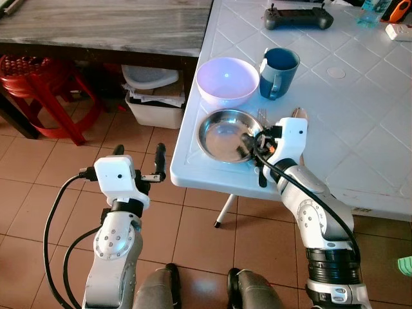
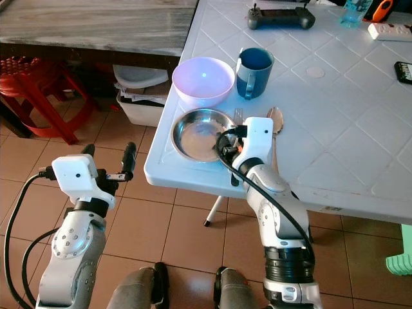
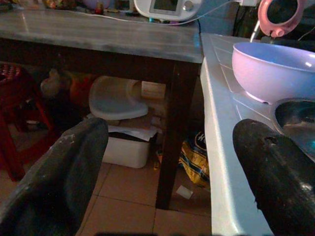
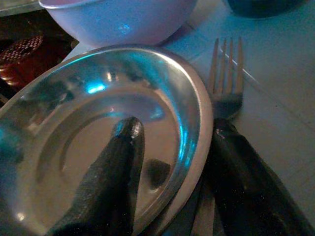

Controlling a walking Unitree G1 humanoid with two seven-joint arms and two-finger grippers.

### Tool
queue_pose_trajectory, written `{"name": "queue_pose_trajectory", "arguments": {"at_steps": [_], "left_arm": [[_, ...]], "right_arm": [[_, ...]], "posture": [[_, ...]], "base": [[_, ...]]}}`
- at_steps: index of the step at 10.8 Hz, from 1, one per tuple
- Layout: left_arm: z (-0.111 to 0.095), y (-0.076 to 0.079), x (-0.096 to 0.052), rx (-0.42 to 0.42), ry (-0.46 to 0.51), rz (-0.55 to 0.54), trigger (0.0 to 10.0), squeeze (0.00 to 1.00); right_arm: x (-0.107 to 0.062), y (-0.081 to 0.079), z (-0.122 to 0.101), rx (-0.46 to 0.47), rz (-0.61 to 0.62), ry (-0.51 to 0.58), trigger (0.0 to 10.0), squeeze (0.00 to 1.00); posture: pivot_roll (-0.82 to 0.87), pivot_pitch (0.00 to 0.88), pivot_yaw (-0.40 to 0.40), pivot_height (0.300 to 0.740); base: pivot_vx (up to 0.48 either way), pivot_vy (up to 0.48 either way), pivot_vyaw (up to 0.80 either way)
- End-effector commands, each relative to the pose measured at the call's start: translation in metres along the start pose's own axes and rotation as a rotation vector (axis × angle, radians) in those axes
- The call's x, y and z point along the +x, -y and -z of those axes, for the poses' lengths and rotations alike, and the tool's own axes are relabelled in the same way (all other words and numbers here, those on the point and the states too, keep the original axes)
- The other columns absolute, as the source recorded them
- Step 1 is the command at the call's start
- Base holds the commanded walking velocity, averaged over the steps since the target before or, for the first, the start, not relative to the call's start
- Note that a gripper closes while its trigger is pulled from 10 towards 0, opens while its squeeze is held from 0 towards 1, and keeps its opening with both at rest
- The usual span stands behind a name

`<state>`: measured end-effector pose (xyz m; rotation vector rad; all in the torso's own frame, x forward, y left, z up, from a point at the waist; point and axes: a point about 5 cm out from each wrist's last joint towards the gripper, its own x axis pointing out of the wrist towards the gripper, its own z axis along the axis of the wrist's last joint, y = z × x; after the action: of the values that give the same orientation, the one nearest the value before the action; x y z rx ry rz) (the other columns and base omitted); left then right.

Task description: Setting the table

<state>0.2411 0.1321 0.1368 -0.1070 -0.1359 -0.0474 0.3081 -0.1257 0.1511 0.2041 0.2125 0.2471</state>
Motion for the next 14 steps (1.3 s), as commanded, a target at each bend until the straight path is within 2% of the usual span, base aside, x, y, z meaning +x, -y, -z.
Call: {"name": "queue_pose_trajectory", "arguments": {"at_steps": [1,6,9,10,13,14], "left_arm": [[0.002,-0.001,-0.003,-0.004,-0.017,0.003,10.0,0.00],[0.002,-0.001,-0.002,-0.002,-0.014,0.003,10.0,0.00],[0.004,-0.003,-0.001,-0.005,-0.036,-0.022,10.0,0.00],[0.010,-0.008,-0.002,-0.001,-0.079,-0.063,10.0,0.00],[0.013,-0.009,0.000,0.004,-0.086,-0.057,10.0,0.00],[0.013,-0.008,0.002,0.002,-0.085,-0.057,10.0,0.00]], "right_arm": [[0.000,0.004,0.014,0.008,0.025,-0.069,0.0,0.00],[0.000,0.019,0.017,0.011,0.115,-0.107,0.0,0.00],[0.000,0.023,0.017,0.055,0.160,-0.106,0.0,0.00],[0.000,0.021,0.009,0.075,0.157,-0.071,0.0,0.00],[0.000,0.002,-0.027,0.076,0.093,0.065,0.0,0.00],[0.000,-0.001,-0.032,0.068,0.083,0.082,0.0,0.00]], "posture": [[0.02,0.217,0.027,0.740],[0.02,0.214,0.029,0.740],[0.02,0.208,0.030,0.740],[0.02,0.203,0.031,0.740],[0.01,0.175,0.028,0.740],[0.01,0.171,0.028,0.740]], "base": [[0.000,0.000,0.00],[0.000,0.000,0.00],[0.000,0.000,0.00],[0.000,0.000,0.00],[0.000,0.000,0.00],[0.000,0.000,0.00]]}}
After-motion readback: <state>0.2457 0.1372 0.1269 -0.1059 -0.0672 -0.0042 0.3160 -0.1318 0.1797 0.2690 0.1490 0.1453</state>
